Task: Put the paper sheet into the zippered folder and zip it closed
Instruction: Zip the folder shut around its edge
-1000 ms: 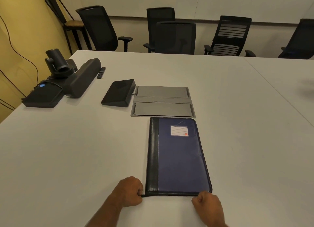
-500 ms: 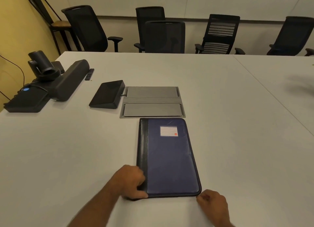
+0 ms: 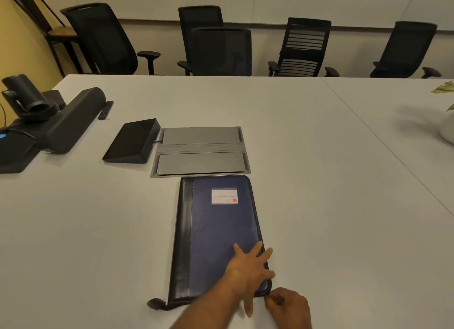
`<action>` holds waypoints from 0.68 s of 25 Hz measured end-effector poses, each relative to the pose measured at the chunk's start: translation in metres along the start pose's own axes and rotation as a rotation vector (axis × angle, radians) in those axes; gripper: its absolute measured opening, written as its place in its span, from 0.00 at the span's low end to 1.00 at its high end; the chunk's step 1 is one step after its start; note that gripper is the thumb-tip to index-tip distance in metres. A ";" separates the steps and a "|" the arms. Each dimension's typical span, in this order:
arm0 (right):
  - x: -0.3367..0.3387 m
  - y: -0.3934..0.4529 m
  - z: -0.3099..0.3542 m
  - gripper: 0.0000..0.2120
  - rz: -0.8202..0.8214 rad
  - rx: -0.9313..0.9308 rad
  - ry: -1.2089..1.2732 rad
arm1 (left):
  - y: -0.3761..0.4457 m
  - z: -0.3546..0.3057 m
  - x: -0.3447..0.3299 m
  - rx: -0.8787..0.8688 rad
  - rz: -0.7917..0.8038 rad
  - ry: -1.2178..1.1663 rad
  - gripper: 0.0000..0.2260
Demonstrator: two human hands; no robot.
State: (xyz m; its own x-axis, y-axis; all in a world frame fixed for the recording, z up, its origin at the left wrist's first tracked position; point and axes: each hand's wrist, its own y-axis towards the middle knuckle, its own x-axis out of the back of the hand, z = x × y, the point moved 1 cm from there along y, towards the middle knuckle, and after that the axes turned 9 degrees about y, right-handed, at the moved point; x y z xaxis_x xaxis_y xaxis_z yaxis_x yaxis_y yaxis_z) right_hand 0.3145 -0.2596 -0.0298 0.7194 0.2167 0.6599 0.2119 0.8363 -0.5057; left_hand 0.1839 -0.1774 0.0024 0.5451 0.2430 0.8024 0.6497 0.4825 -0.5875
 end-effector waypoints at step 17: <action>0.028 0.053 -0.007 0.09 0.016 0.221 -0.049 | 0.020 0.001 0.000 -0.101 -0.052 -0.177 0.34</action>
State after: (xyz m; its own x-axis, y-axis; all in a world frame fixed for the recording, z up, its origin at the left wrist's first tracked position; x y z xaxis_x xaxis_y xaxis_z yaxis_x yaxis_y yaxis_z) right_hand 0.3504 -0.2124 -0.0420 0.6878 0.2505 0.6813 0.0464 0.9215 -0.3856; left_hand 0.1965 -0.1673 -0.0090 0.4142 0.3682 0.8324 0.7289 0.4134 -0.5456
